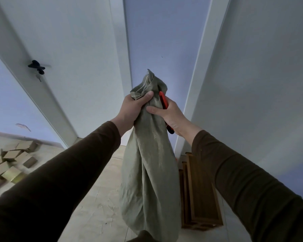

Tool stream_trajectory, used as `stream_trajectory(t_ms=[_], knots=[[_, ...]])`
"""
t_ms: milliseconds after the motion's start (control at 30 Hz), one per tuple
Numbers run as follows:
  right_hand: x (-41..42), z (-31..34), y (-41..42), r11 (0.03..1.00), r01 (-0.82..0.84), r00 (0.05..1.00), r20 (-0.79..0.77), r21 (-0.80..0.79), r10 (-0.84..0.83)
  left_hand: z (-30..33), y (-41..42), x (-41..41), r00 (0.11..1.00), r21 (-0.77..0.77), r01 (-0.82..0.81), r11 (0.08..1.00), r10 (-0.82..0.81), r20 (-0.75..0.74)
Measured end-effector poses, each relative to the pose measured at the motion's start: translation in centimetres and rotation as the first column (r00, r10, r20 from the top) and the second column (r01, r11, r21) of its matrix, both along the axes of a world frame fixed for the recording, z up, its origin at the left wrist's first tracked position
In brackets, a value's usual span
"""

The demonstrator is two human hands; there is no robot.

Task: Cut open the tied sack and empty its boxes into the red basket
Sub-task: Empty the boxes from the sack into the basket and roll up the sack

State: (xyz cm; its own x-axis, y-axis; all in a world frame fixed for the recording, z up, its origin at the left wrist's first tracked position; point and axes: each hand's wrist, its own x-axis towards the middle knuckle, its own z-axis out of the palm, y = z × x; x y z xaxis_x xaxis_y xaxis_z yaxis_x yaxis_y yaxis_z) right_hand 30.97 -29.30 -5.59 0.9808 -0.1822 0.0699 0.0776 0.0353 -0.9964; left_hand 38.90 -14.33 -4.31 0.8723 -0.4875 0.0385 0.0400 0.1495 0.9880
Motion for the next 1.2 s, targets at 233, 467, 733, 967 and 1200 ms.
stream_trajectory(t_ms=[233,467,733,967,1200], knots=[[0.5,-1.7,0.3,0.969,0.248,0.957,-0.158,-0.002,-0.245,-0.9,0.4,-0.5,0.909,0.271,-0.337,0.901,0.237,0.343],[0.4,-2.2,0.0,0.976,0.214,0.934,-0.299,0.04,-0.193,-2.7,1.1,-0.7,0.616,0.628,-0.284,0.725,-0.364,0.699],[-0.2,-3.0,-0.6,0.989,0.066,0.965,-0.261,0.131,-0.03,-3.8,1.0,-0.4,0.906,0.655,0.055,0.754,-0.313,0.284],[0.1,-4.4,-1.8,0.982,0.159,0.965,-0.195,-0.104,-0.177,-4.3,1.1,1.0,0.993,0.587,0.079,0.806,-0.116,0.027],[-0.7,-5.7,-2.2,0.988,-0.144,0.956,-0.266,-0.046,0.127,-4.5,1.2,2.2,0.983,0.503,0.171,0.847,-0.115,-0.141]])
